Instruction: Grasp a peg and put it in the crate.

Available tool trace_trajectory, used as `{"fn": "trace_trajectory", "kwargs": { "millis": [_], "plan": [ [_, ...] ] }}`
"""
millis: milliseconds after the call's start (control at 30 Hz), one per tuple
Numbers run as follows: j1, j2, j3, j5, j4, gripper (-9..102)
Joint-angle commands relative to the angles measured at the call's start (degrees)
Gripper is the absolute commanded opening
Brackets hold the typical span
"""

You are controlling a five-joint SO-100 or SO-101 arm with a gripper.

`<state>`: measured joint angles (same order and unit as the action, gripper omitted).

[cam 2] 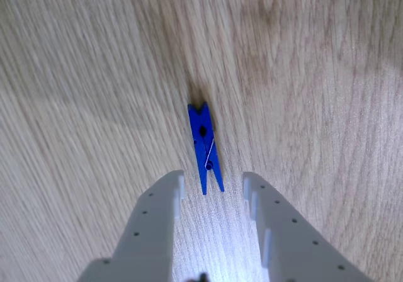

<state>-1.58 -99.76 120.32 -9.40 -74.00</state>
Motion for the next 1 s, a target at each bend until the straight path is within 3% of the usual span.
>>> {"fn": "trace_trajectory", "kwargs": {
  "millis": [0, 600, 967],
  "plan": [
    [0.88, -0.09, -0.97, -0.79, 0.88, 16],
    [0.97, 4.31, 0.79, -0.7, 5.89, 15],
    [0.53, 3.43, 7.47, 6.06, 10.28, 11]
  ]
}}
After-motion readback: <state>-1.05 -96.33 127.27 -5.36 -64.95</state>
